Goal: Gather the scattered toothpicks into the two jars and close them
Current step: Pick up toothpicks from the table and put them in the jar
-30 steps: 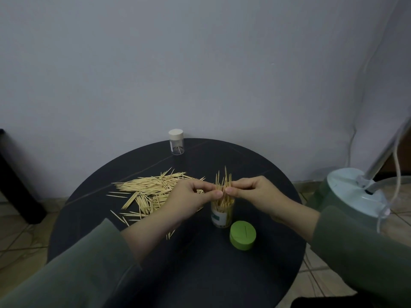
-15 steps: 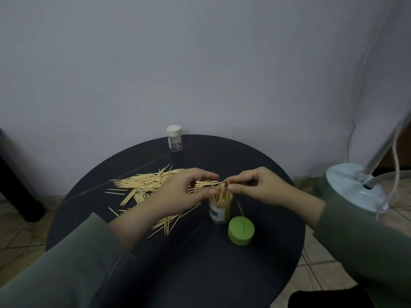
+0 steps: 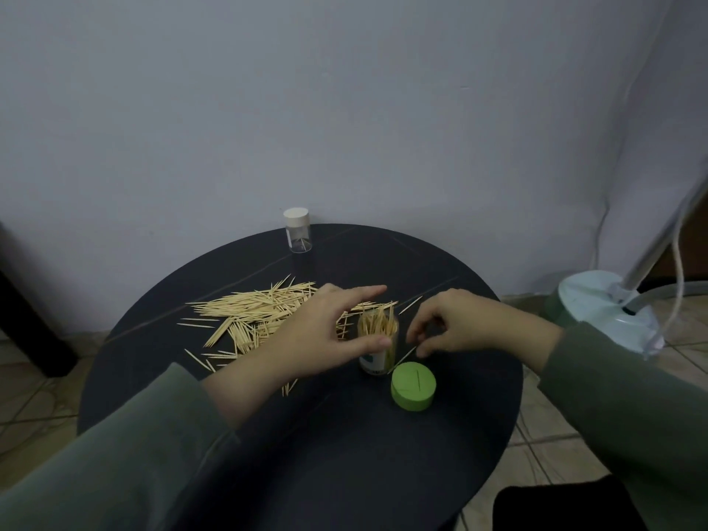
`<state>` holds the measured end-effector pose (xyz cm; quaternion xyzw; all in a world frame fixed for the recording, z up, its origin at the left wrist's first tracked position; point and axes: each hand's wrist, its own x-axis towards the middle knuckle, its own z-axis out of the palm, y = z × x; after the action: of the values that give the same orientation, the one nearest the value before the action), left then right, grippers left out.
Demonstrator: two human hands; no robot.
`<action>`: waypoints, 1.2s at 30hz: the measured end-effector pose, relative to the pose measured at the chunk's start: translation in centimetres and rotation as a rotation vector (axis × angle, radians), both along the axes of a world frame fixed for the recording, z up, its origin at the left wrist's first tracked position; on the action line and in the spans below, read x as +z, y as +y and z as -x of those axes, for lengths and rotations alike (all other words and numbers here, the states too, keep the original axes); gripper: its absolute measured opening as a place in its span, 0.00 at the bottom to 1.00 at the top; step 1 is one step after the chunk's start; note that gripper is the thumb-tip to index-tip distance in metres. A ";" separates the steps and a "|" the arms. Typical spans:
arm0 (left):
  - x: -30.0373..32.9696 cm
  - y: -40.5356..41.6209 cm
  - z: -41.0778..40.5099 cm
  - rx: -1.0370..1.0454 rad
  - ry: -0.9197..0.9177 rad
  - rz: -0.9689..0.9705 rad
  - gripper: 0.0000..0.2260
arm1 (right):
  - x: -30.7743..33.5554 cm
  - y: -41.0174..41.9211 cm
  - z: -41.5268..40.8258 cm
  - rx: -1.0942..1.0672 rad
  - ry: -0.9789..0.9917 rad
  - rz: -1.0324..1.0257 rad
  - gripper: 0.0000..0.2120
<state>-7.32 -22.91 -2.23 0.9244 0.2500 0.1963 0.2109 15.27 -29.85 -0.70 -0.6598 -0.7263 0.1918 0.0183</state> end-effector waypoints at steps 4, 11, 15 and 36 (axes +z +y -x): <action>-0.2 -0.3 -0.2 -0.110 0.034 -0.256 0.28 | -1.2 0.3 0.8 0.110 -0.099 -0.060 0.09; -0.7 0.8 0.4 -0.070 -0.092 -0.259 0.21 | -1.8 1.0 1.3 0.155 -0.253 -0.099 0.06; -1.4 0.7 0.2 -0.012 -0.106 -0.014 0.33 | -1.7 1.4 1.3 0.159 -0.344 -0.046 0.03; -2.8 1.2 -0.3 0.083 -0.108 0.199 0.28 | -1.5 0.7 3.4 -0.085 0.494 -0.469 0.06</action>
<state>-6.99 -21.75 -4.99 0.8758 0.2947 0.2284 0.3065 11.92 -29.14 -2.24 -0.6010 -0.6962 0.1726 0.3526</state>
